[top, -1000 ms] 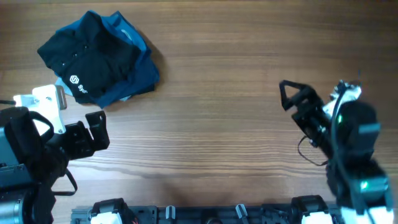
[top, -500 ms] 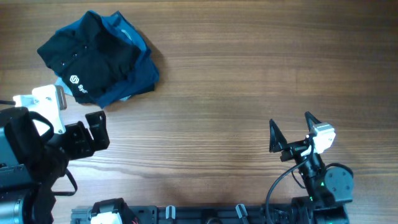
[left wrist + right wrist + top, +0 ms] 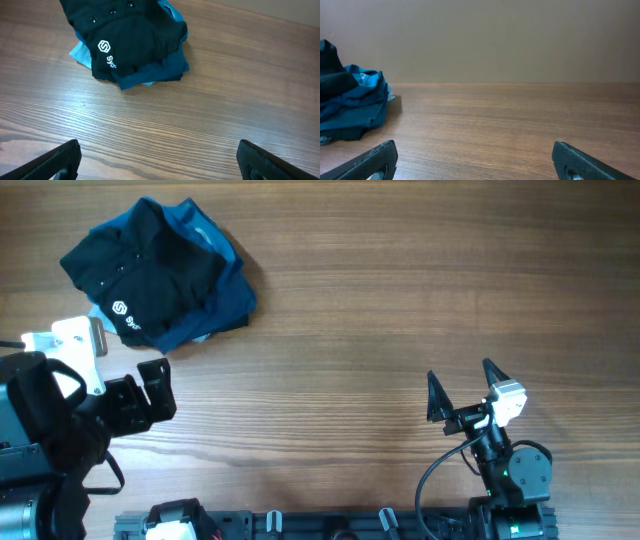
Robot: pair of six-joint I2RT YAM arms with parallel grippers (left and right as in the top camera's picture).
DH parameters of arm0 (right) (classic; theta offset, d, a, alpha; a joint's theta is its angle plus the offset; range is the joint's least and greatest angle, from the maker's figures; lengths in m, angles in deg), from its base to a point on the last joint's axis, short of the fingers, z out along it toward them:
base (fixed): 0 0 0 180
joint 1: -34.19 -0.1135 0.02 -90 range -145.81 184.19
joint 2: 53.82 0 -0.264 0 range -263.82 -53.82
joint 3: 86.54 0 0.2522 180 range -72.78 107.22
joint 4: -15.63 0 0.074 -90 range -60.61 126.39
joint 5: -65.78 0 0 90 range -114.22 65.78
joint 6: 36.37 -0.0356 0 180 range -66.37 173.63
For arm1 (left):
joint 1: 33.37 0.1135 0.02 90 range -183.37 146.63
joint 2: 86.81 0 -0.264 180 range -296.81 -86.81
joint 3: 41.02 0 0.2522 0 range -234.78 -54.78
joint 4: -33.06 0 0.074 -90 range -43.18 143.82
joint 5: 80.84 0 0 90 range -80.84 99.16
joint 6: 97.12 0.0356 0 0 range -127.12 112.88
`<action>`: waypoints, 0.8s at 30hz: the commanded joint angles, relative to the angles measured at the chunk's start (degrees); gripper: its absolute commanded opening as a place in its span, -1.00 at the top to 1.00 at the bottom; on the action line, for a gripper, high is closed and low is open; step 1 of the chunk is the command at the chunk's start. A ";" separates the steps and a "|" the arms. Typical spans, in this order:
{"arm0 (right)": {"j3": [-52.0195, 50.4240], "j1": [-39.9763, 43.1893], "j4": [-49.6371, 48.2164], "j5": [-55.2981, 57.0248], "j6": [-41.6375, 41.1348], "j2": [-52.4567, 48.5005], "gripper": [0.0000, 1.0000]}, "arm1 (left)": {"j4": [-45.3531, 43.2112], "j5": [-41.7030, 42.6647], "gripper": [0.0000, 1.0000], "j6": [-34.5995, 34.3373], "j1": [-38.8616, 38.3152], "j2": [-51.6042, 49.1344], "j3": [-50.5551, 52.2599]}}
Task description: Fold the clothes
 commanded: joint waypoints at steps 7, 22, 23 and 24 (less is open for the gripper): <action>-0.07 0.42 -0.50 -0.72 0.96 0.13 -1.00 | -0.17 -0.33 -1.00 -0.57 -0.42 0.09 -0.26; -0.07 0.42 -0.50 -0.72 0.98 0.13 -1.00 | -34.29 7.17 -0.99 -0.15 -0.42 18.18 22.03; -0.07 0.42 -0.50 -0.72 0.98 0.13 -1.00 | -38.38 8.22 -0.99 -0.13 -0.42 20.31 26.16; -0.07 0.42 -0.50 -0.72 0.96 0.13 -1.00 | -42.58 9.42 -0.99 -0.15 -0.42 22.51 30.53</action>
